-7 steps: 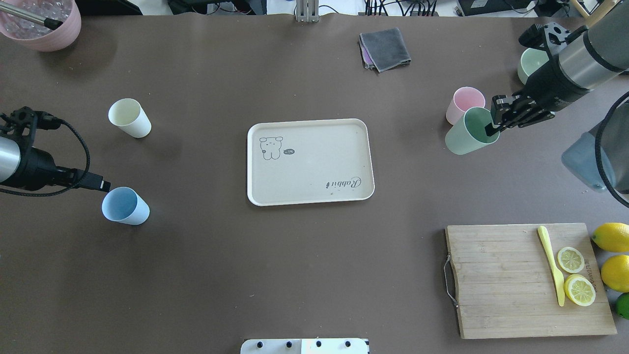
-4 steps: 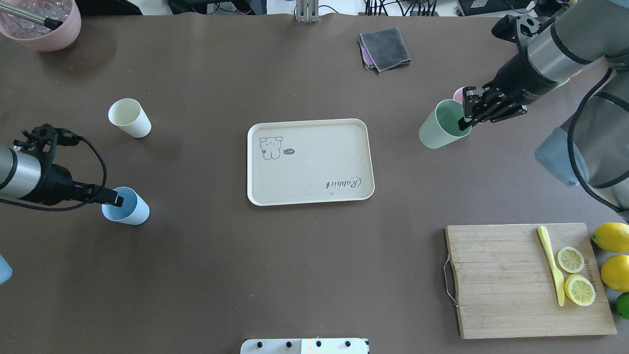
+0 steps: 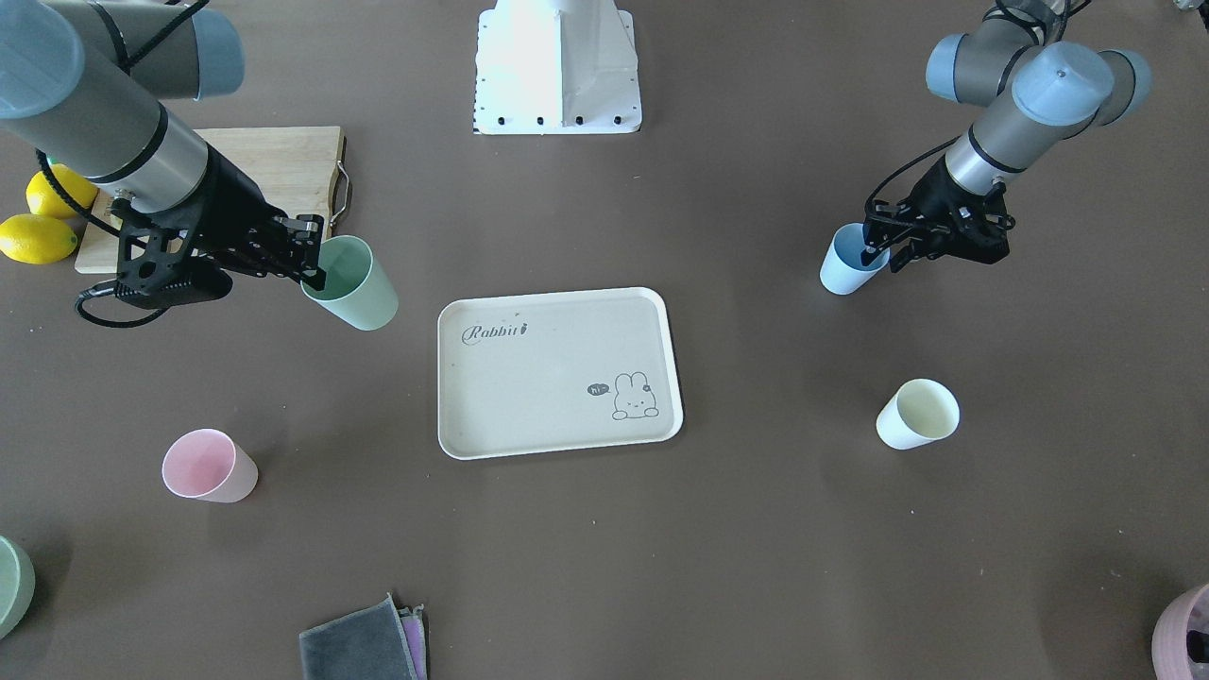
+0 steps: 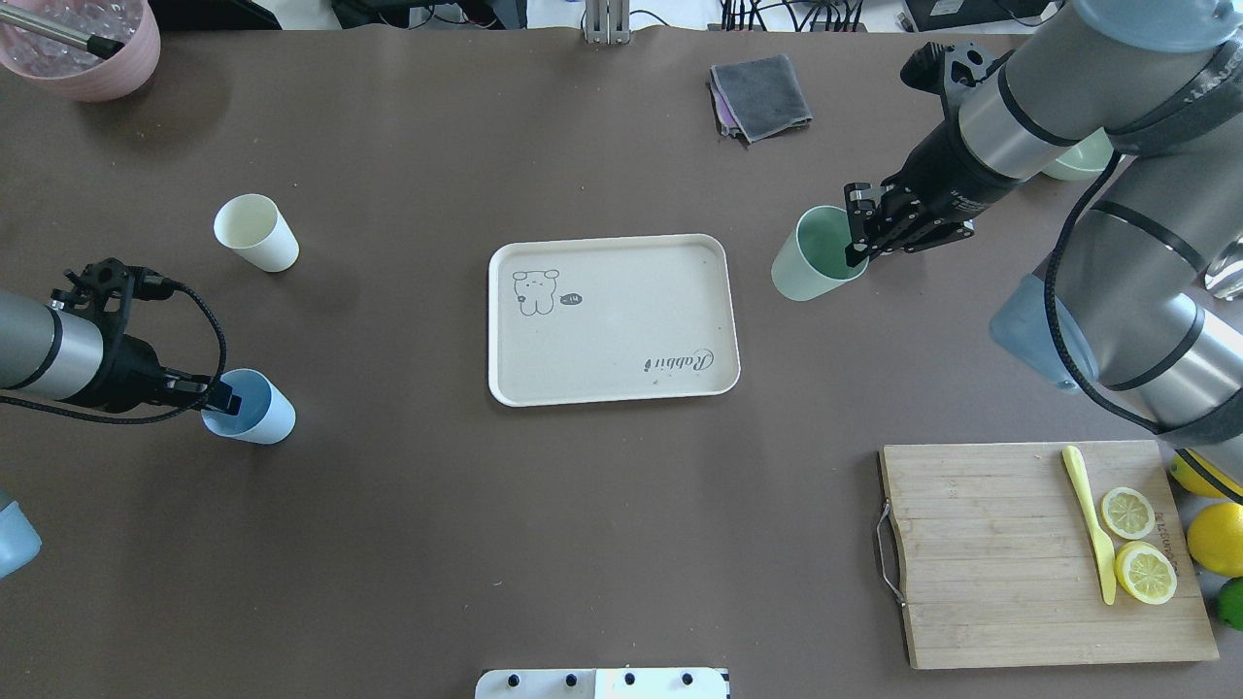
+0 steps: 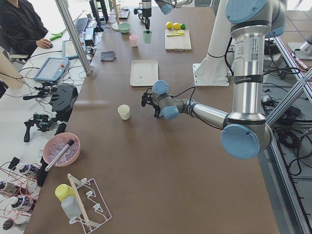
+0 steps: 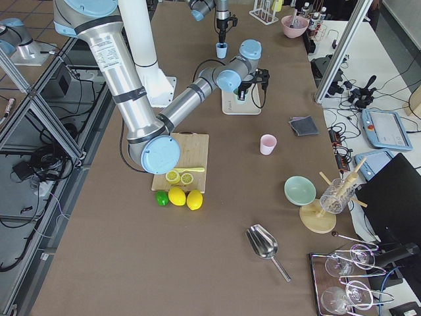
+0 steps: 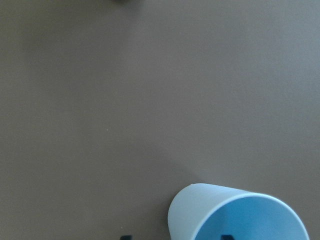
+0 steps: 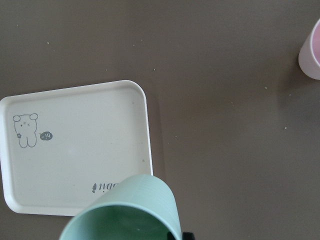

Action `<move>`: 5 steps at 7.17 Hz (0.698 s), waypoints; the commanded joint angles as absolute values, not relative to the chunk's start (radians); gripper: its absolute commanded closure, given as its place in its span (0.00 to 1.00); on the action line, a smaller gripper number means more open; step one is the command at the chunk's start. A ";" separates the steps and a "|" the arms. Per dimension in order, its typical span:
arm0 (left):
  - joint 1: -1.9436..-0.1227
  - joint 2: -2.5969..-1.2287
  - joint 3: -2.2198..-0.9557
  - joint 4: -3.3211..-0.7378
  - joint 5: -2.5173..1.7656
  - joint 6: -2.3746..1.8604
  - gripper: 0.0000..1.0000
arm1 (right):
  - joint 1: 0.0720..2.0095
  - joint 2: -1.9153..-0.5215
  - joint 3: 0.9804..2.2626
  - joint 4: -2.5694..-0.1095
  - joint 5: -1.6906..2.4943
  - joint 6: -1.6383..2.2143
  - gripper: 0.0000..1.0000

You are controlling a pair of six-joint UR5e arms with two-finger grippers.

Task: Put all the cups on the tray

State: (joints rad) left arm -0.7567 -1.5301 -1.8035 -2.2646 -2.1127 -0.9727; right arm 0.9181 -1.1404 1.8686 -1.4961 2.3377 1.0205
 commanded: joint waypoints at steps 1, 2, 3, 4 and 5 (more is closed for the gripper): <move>-0.756 -1.542 -1.842 -2.263 -2.123 -1.108 1.00 | 0.901 -1.124 1.870 -1.499 2.322 1.037 1.00; -0.759 -1.546 -1.876 -2.255 -2.179 -1.152 1.00 | 0.878 -1.112 1.865 -1.500 2.304 1.037 1.00; -0.775 -1.583 -1.873 -2.246 -2.227 -1.208 1.00 | 0.843 -1.095 1.852 -1.500 2.268 1.037 1.00; -0.776 -1.647 -1.859 -2.188 -2.223 -1.241 1.00 | 0.804 -1.071 1.830 -1.502 2.222 1.048 1.00; -0.787 -1.749 -1.849 -2.084 -2.221 -1.243 1.00 | 0.766 -1.033 1.792 -1.500 2.186 1.087 1.00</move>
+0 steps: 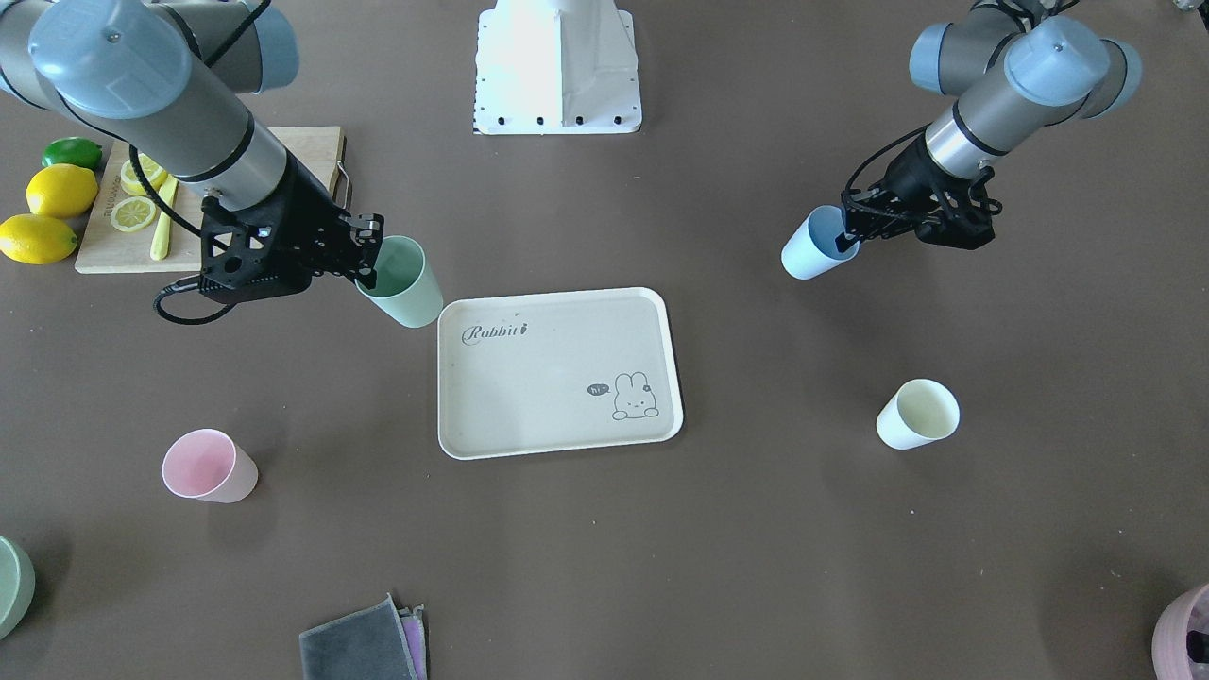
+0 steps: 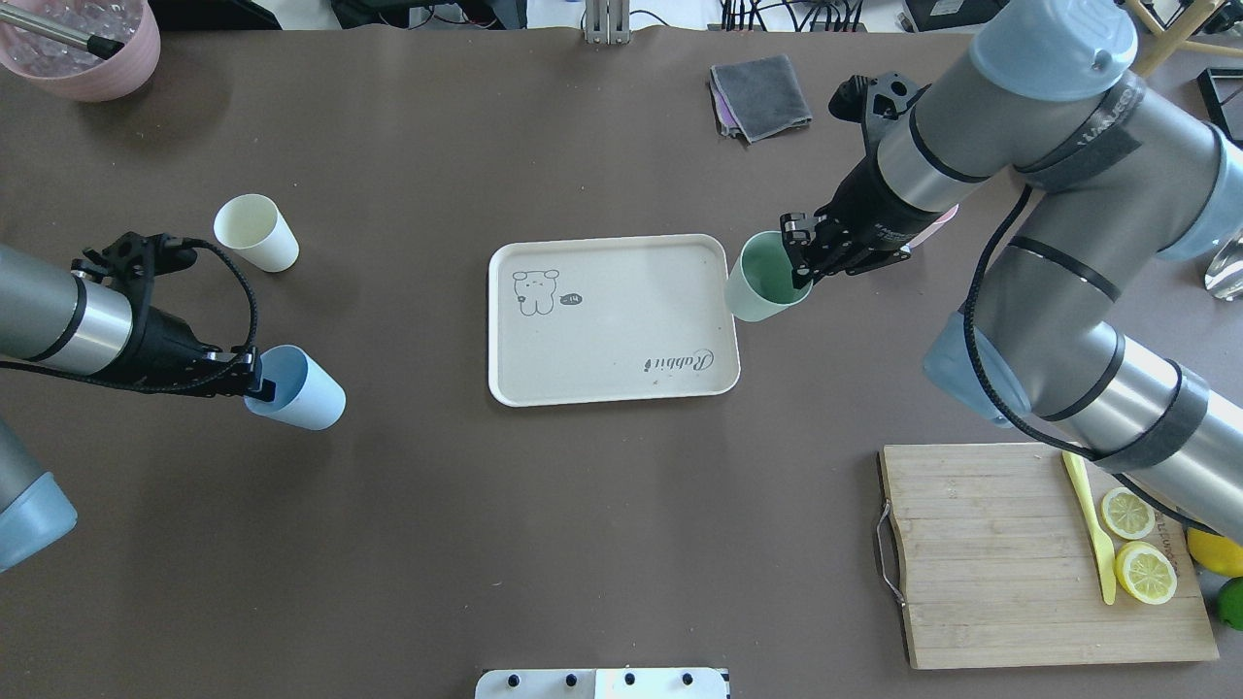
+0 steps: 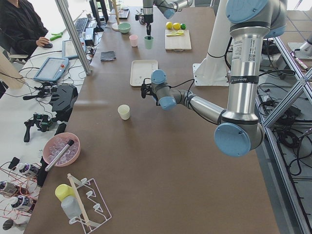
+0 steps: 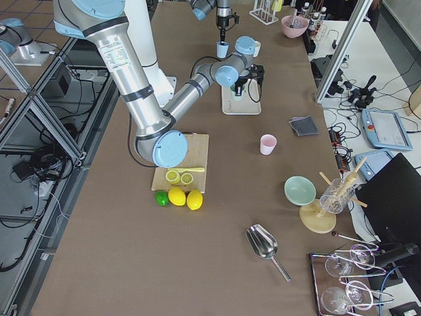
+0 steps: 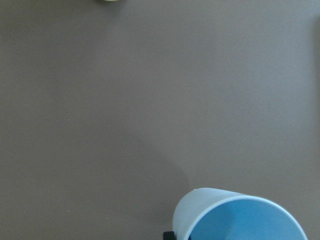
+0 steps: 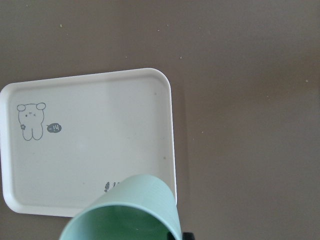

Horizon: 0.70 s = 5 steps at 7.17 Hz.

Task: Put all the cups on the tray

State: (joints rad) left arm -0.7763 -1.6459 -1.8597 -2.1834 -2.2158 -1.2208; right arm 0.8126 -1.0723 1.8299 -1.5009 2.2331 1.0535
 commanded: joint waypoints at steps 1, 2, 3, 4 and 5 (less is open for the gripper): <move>-0.796 -1.837 -1.848 -1.981 -2.218 -1.243 1.00 | 0.735 -0.991 1.752 -1.499 2.163 1.110 1.00; -0.799 -1.905 -1.848 -1.918 -2.203 -1.252 1.00 | 0.709 -0.964 1.703 -1.487 2.134 1.114 1.00; -0.801 -1.936 -1.850 -1.887 -2.198 -1.258 1.00 | 0.690 -0.913 1.631 -1.485 2.123 1.123 1.00; -0.801 -1.954 -1.848 -1.882 -2.198 -1.278 1.00 | 0.675 -0.894 1.594 -1.482 2.096 1.129 1.00; -0.799 -1.991 -1.832 -1.881 -2.189 -1.314 1.00 | 0.657 -0.900 1.582 -1.471 2.094 1.129 1.00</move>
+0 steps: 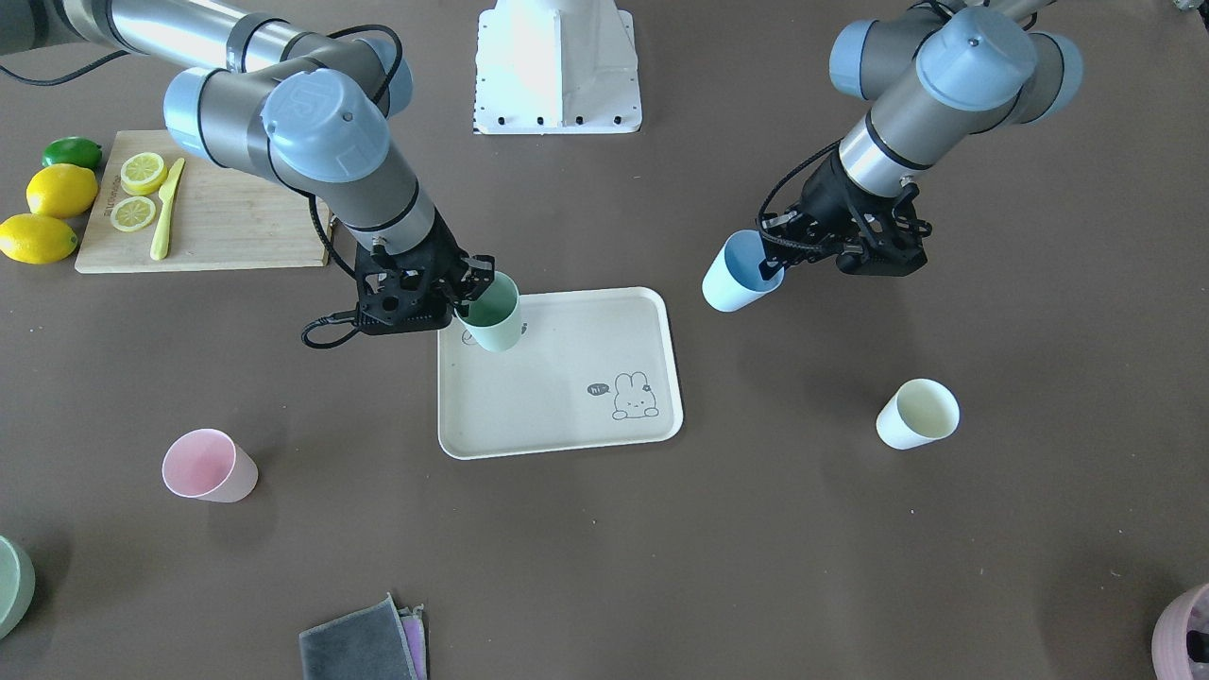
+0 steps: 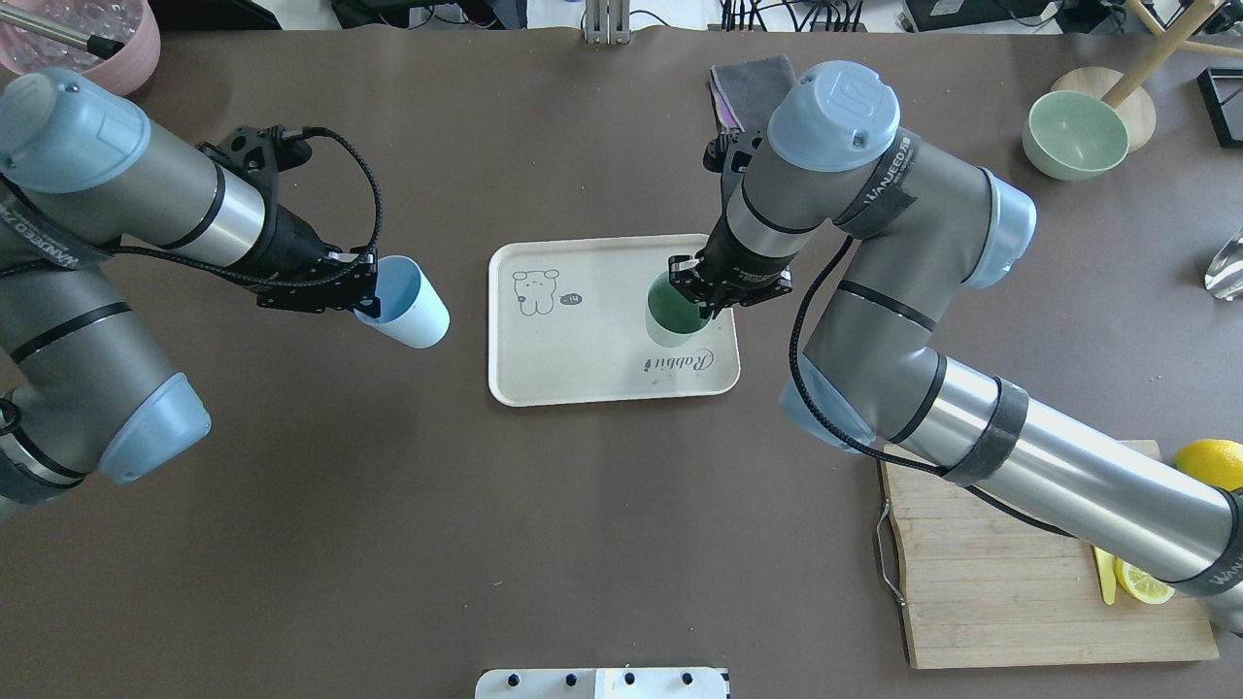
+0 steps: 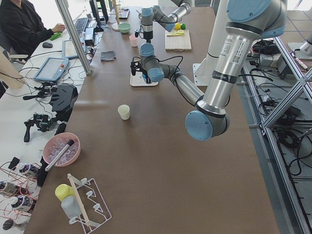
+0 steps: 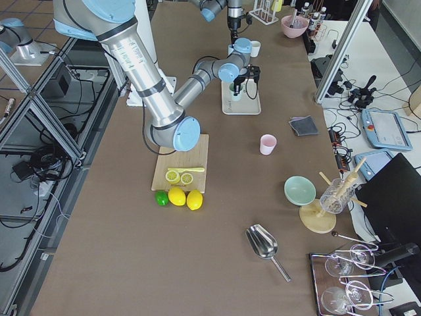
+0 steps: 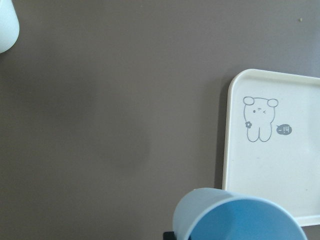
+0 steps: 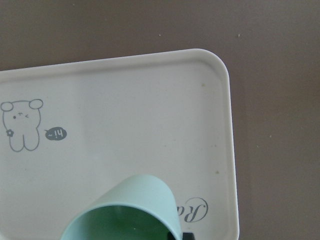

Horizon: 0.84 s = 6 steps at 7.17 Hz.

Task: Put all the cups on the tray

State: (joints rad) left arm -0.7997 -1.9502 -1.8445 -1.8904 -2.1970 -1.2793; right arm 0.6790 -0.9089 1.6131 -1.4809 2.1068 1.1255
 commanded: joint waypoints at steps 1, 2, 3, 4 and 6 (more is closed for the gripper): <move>-0.796 -2.025 -1.806 -1.879 -2.183 -1.336 1.00 | 0.652 -0.903 1.568 -1.460 2.094 1.126 1.00; -0.792 -2.028 -1.802 -1.881 -2.165 -1.339 1.00 | 0.652 -0.907 1.566 -1.460 2.094 1.123 1.00; -0.758 -2.036 -1.802 -1.881 -2.108 -1.362 1.00 | 0.653 -0.910 1.554 -1.460 2.092 1.121 0.81; -0.735 -2.049 -1.801 -1.881 -2.102 -1.390 1.00 | 0.666 -0.908 1.552 -1.460 2.094 1.123 0.49; -0.639 -2.072 -1.798 -1.879 -1.989 -1.454 1.00 | 0.724 -0.905 1.563 -1.460 2.121 1.126 0.00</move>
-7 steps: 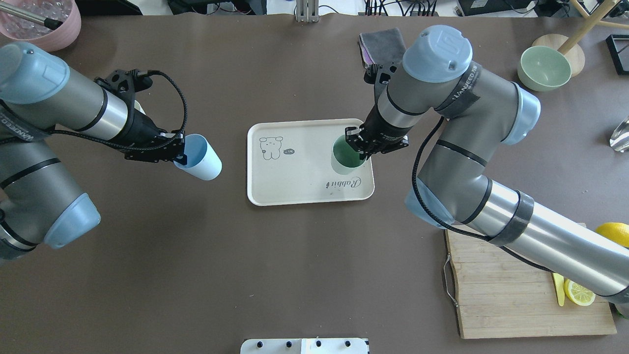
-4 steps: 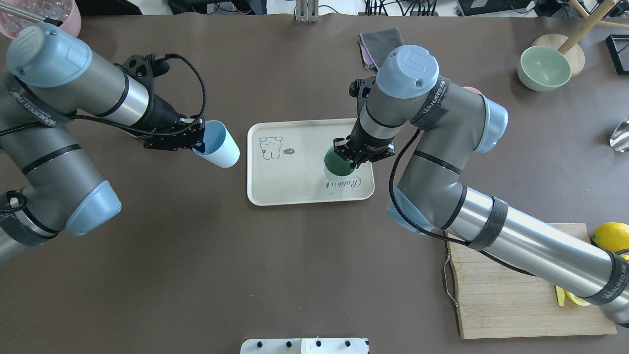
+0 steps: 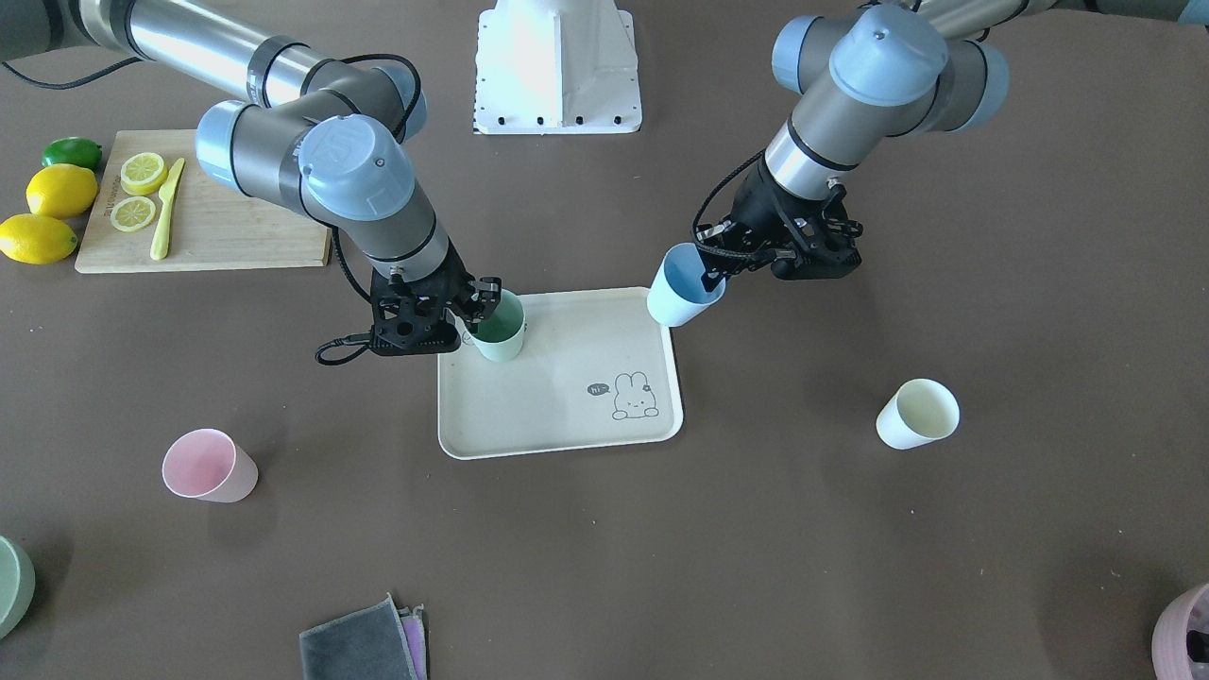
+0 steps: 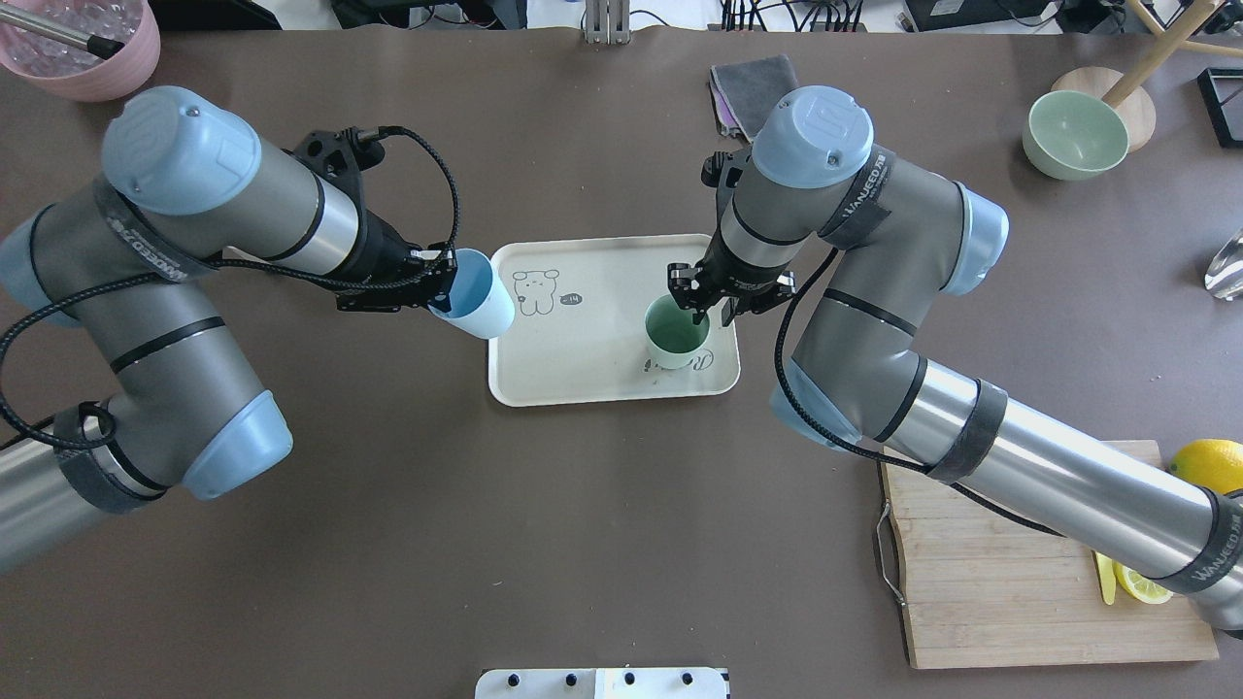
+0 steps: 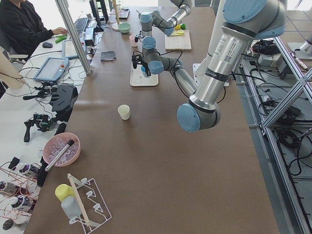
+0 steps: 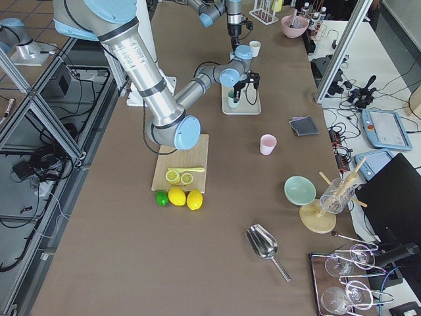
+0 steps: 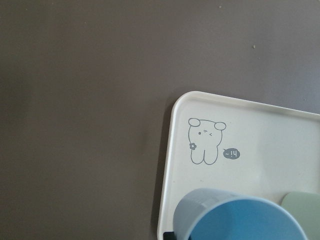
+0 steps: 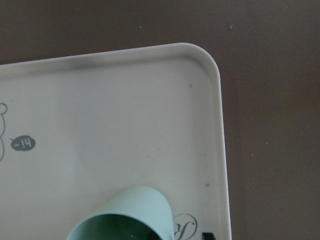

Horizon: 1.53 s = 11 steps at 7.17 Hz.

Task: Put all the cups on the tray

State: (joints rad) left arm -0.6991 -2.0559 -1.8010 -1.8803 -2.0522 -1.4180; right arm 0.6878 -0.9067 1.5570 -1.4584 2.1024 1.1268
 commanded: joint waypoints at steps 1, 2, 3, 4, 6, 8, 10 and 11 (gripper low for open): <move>-0.605 -2.088 -1.786 -1.879 -1.952 -1.480 1.00 | 0.776 -0.907 1.577 -1.463 2.176 1.118 0.00; -0.583 -2.117 -1.749 -1.881 -1.895 -1.480 1.00 | 0.843 -0.914 1.588 -1.465 2.210 1.111 0.00; -0.572 -2.150 -1.699 -1.881 -1.863 -1.479 1.00 | 0.900 -0.942 1.600 -1.470 2.247 1.067 0.00; -0.572 -2.164 -1.660 -1.881 -1.833 -1.474 1.00 | 0.952 -0.974 1.600 -1.471 2.282 1.021 0.00; -0.565 -2.167 -1.622 -1.881 -1.825 -1.465 0.49 | 1.053 -0.992 1.560 -1.526 2.304 0.843 0.00; -0.563 -2.163 -1.629 -1.879 -1.825 -1.439 0.27 | 1.136 -1.031 1.526 -1.577 2.304 0.689 0.00; -0.564 -2.163 -1.661 -1.867 -1.838 -1.386 0.03 | 1.180 -1.040 1.438 -1.568 2.292 0.599 0.00; -0.569 -2.164 -1.743 -1.751 -1.856 -1.355 0.03 | 1.174 -1.040 1.402 -1.546 2.290 0.595 0.00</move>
